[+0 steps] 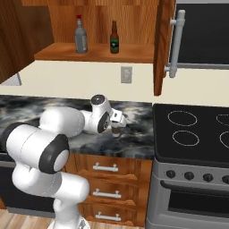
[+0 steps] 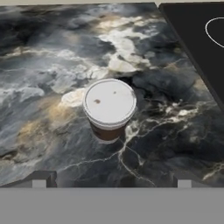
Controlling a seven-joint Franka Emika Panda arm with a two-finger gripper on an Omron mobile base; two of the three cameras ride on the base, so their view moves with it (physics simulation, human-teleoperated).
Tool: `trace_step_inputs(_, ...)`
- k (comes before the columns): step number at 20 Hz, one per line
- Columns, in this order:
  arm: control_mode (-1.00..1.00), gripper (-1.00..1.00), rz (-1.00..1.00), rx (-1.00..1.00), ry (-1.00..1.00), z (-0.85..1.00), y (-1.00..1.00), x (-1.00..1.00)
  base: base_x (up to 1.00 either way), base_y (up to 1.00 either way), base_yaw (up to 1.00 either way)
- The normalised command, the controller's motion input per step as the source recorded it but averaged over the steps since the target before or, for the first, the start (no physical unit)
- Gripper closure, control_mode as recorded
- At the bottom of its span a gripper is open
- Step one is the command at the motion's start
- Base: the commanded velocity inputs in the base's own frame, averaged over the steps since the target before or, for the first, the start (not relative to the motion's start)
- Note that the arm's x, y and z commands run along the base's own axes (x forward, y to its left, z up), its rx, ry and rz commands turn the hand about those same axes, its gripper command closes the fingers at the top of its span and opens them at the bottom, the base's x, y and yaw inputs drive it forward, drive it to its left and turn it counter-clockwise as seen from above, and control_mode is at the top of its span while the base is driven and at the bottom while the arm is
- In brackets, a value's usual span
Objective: Sort all alcoholic drinks to one cabinet, and non-alcoholic drinks to the other.
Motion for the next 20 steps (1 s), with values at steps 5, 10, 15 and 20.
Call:
trace_step_inputs(5, -1.00, -1.00, 0.00, 0.00, 0.00, -0.10, 0.00, 0.17, 0.00, 0.00, 0.00)
trace_step_inputs(10, -1.00, -1.00, 0.00, 0.00, 0.00, -0.11, 0.00, 0.13, 0.00, 0.00, 0.00)
trace_step_inputs(15, -1.00, -1.00, 0.00, 0.00, 0.00, -0.10, -0.02, 0.13, 0.00, 0.00, 0.00)
trace_step_inputs(20, -1.00, -1.00, 0.00, 0.00, 0.00, -0.09, -0.02, 0.15, 0.00, 0.00, 0.00)
